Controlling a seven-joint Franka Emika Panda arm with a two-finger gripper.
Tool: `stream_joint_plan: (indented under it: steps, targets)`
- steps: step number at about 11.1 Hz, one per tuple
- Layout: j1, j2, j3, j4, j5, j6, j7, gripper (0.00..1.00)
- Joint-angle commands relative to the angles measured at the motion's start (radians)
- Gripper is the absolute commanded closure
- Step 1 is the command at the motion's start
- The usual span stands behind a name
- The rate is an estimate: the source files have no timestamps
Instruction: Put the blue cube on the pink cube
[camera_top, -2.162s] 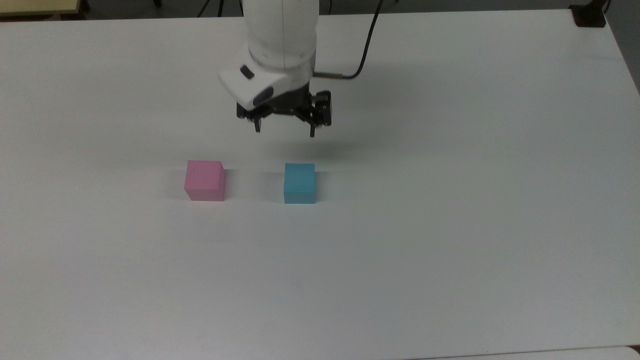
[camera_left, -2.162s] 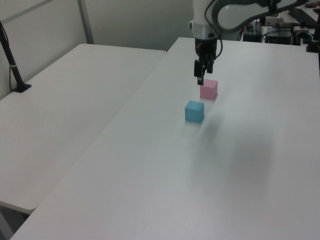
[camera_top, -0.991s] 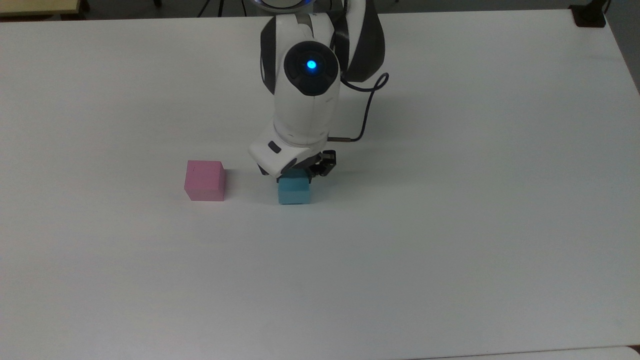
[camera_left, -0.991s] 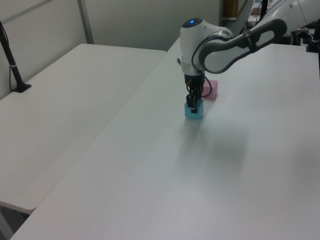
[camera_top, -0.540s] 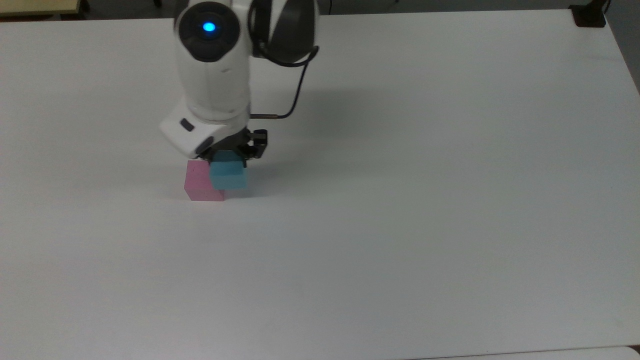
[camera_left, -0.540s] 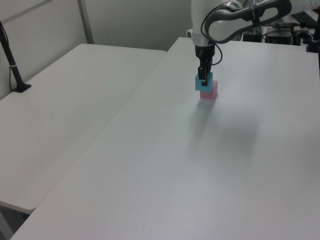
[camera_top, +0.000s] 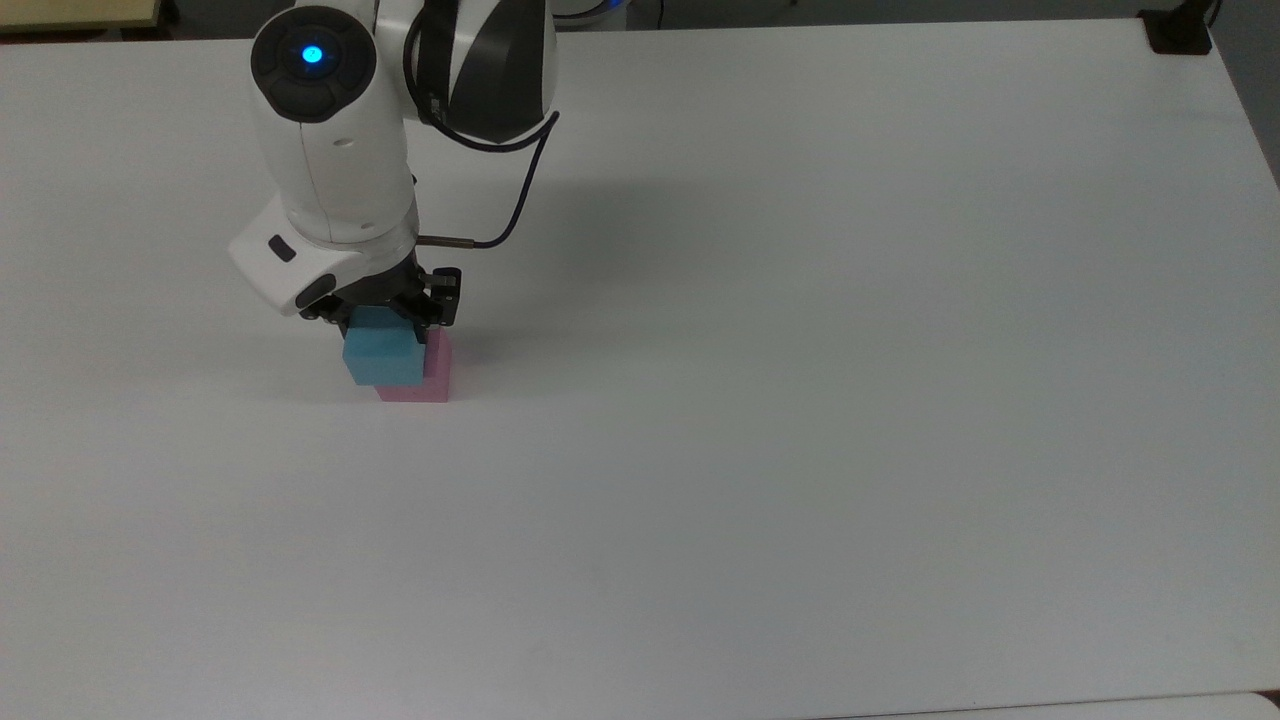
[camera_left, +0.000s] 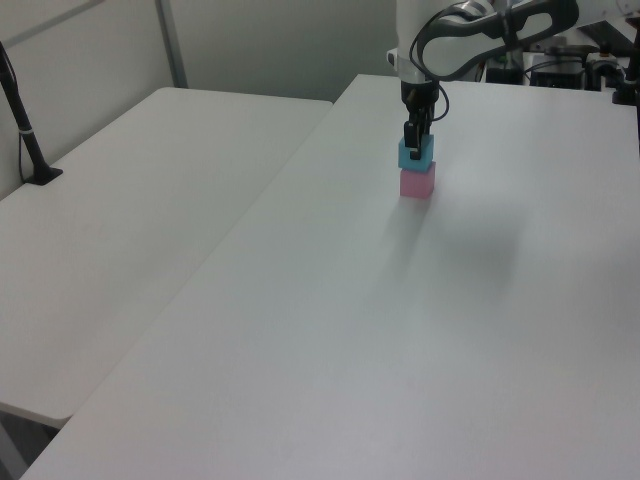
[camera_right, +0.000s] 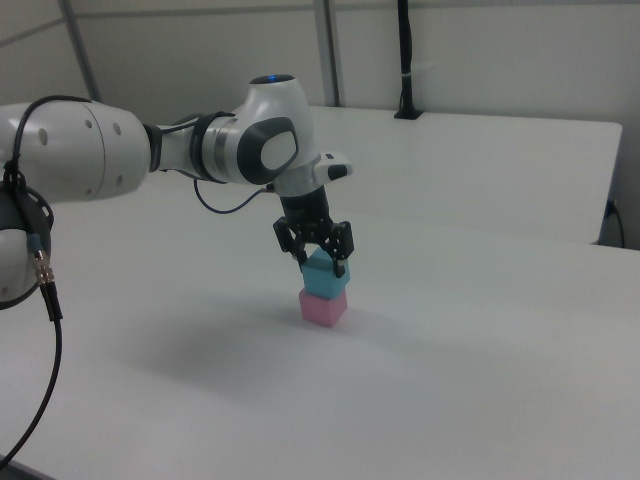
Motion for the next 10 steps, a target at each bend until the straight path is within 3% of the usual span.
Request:
stream_joint_plan:
  steps: [1, 3, 6, 10]
  targets:
    - [0.012, -0.033, -0.007, -0.025, -0.002, -0.007, -0.002, 0.0]
    - [0.018, -0.091, -0.007, -0.025, 0.009, -0.073, 0.016, 0.0]
    - [0.087, -0.18, 0.001, -0.026, 0.006, -0.145, 0.253, 0.0]
    - [0.162, -0.29, -0.004, -0.026, 0.019, -0.29, 0.275, 0.0]
